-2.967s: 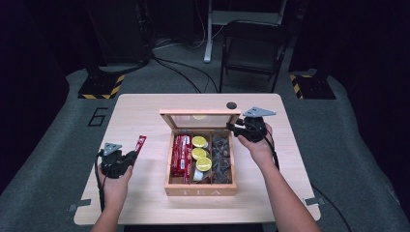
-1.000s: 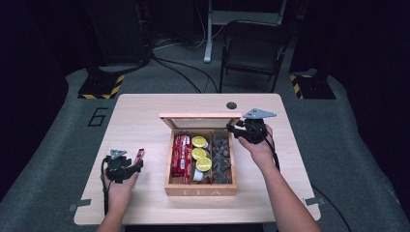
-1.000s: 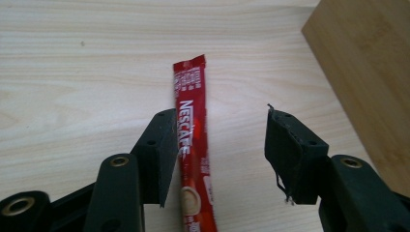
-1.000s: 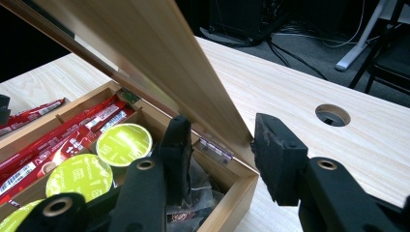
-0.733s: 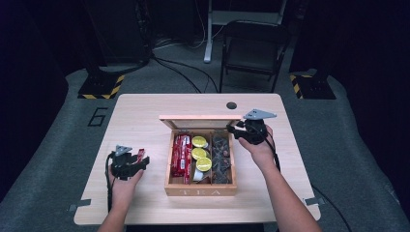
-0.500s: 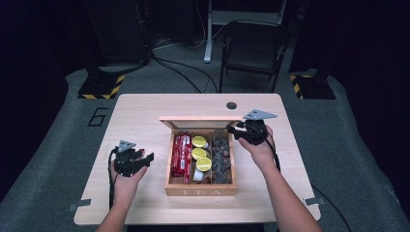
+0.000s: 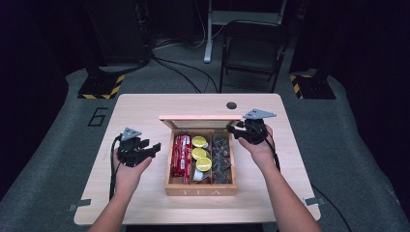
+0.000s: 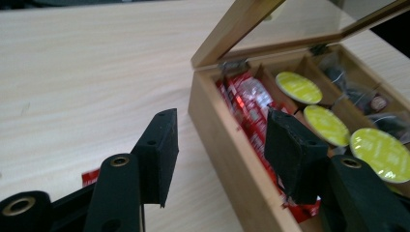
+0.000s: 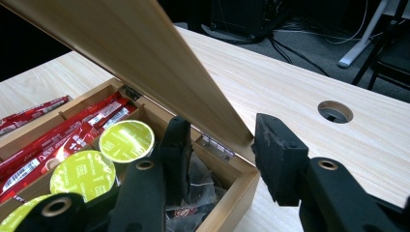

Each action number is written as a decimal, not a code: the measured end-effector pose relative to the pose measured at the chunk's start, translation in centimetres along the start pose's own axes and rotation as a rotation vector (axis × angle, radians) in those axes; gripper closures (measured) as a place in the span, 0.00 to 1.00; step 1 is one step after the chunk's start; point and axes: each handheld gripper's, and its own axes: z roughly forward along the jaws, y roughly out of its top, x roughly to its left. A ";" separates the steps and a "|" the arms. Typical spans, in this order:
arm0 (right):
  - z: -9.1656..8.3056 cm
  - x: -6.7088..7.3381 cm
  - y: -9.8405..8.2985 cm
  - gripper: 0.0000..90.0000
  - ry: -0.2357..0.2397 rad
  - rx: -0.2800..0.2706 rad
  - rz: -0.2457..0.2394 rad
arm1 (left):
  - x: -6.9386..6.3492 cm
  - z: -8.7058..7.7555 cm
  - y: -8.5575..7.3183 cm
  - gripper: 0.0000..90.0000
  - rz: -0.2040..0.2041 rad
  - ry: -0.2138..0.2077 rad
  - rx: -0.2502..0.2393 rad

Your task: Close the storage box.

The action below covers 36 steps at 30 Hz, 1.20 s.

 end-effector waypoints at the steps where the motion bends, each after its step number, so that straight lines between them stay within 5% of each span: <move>1: 0.0 0.0 0.0 0.64 -0.001 0.000 0.002 | -0.3 -0.1 0.4 0.52 0.006 0.001 -0.008; 18: 0.0 -0.1 -0.2 0.64 0.009 -0.006 0.001 | -3.5 -1.8 6.1 0.51 0.114 -0.044 -0.071; 24: 0.0 -0.1 -0.2 0.63 0.010 -0.005 0.004 | -4.3 -2.1 6.9 0.64 0.151 -0.020 -0.104; 36: -0.7 -0.3 -0.7 0.63 0.010 -0.007 0.043 | -4.3 -2.0 6.8 0.68 0.161 -0.007 -0.120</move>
